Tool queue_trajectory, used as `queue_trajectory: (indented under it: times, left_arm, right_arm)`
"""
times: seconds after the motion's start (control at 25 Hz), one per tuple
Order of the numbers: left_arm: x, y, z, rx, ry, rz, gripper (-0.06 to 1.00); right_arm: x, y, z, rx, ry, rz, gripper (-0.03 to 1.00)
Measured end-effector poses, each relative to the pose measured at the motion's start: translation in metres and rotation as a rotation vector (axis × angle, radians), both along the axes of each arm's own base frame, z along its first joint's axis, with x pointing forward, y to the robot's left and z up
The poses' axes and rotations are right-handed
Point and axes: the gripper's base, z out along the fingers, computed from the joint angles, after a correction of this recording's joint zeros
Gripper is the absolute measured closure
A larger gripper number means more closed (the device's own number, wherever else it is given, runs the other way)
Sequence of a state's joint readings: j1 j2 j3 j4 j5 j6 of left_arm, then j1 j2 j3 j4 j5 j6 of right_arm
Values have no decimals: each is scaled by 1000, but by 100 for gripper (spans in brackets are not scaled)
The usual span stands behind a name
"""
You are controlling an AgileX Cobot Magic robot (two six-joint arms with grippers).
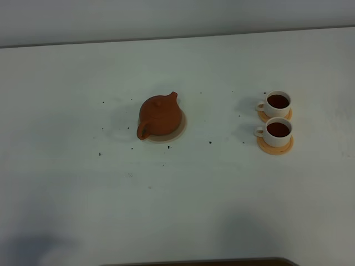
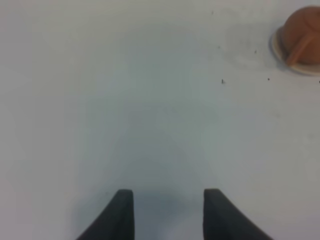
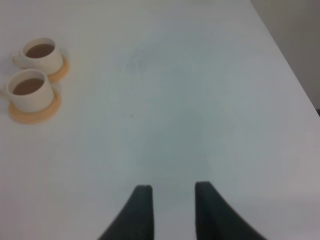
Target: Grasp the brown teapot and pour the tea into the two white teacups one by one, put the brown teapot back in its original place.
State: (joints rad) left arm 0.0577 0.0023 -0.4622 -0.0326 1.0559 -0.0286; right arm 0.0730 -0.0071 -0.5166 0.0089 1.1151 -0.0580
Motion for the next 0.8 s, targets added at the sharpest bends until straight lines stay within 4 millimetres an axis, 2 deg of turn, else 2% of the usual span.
queue_trajectory:
  times: [0.8]
  left_arm:
    - [-1,0,0,0,-5,0,58]
  right_arm:
    - [0,0,0,0,0,0,73]
